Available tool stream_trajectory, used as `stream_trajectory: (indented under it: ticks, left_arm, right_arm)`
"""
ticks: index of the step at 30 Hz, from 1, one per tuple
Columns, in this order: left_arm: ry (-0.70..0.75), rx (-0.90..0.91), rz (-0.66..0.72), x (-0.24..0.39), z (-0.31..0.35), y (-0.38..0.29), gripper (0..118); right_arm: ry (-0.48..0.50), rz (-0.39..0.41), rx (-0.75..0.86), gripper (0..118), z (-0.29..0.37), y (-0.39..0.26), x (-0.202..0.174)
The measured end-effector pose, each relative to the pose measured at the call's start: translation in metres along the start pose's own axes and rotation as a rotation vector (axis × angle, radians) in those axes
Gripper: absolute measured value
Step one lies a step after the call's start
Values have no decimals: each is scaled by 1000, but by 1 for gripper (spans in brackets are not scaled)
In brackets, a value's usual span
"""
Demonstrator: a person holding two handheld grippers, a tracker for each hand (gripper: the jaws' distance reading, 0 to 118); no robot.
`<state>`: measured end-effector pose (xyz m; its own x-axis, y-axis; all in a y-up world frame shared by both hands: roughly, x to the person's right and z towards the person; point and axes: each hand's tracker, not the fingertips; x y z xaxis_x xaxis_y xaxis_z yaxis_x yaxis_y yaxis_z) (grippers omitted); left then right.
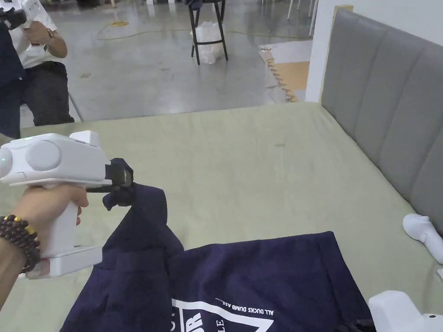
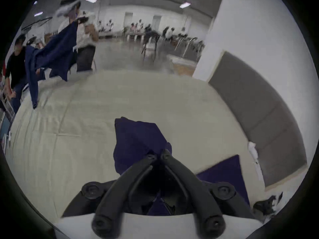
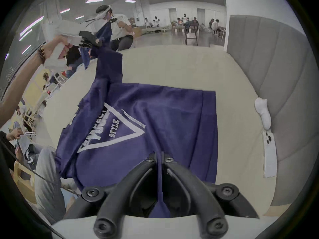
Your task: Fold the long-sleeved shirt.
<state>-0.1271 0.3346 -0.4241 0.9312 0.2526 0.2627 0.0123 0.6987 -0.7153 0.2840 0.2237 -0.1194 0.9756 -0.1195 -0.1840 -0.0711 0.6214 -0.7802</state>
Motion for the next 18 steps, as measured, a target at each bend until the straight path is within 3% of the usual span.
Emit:
stream_trajectory:
  ticks: [4,7,14,17,18]
  left_arm:
    - [42,99,-29,20,84,-77,6]
    - [119,69,-4,23,97,-155,6]
    - [146,-293,211,-10,5,-302,6]
    - [178,-228,216,-13,-5,-318,10]
    - [145,-157,258,-15,1,-313,23]
  right_arm:
    - [10,6,38,3,26,-11,-6]
    - [18,-10,44,3,33,-19,-8]
    - [7,-9,44,3,45,-32,-13]
    - [3,-15,58,3,54,-35,-15]
    - [3,-23,63,3,56,-35,-15]
